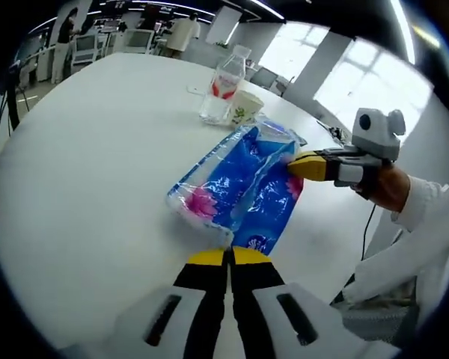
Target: Arrange the tabletop items into an orderly group along one side of the table until the central work area is clear of visible clutter.
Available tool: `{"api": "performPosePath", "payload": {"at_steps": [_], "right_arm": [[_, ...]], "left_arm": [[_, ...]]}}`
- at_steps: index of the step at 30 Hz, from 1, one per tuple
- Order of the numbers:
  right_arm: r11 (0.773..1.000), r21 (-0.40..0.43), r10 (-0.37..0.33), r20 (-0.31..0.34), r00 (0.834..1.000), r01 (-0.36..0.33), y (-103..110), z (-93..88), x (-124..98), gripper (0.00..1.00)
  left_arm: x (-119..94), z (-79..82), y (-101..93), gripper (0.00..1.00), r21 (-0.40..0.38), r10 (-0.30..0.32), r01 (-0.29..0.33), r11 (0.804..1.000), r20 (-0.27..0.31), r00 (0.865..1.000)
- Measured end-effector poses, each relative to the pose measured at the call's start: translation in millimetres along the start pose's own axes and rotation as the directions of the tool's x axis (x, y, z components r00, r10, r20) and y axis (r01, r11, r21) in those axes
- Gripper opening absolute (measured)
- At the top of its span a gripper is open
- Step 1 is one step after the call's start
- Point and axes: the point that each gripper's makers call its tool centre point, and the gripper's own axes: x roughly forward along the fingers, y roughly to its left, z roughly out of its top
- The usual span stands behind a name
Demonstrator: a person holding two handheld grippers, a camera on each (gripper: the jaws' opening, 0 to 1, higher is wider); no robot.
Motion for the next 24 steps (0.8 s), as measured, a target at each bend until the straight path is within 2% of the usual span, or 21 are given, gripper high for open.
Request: {"api": "performPosePath", "payload": {"at_steps": [9, 15, 19, 22, 24], "right_arm": [[0.999, 0.018, -0.047, 0.056, 0.997, 0.046, -11, 12.5, -18, 0.0], [0.995, 0.037, -0.093, 0.097, 0.991, 0.09, -21, 20.5, -35, 0.0], [0.99, 0.051, -0.134, 0.134, 0.982, 0.128, -29, 28.5, -52, 0.0], [0.986, 0.064, -0.163, 0.158, 0.974, 0.154, -35, 32.8, -64, 0.0], [0.982, 0.074, -0.186, 0.17, 0.968, 0.175, -41, 34.2, -75, 0.0]], "left_arm": [[2, 22.7, -12.3, 0.0, 0.041, -0.045, 0.044, 0.998, 0.008, 0.999], [5, 40.7, -25.7, 0.0, 0.105, -0.08, 0.08, 0.991, -0.005, 0.997], [8, 56.4, -39.3, 0.0, 0.156, -0.11, 0.11, 0.982, -0.01, 0.994], [13, 69.4, -52.9, 0.0, 0.231, -0.136, 0.135, 0.964, -0.01, 0.991], [16, 73.8, -59.9, 0.0, 0.238, -0.149, 0.149, 0.96, -0.016, 0.989]]}}
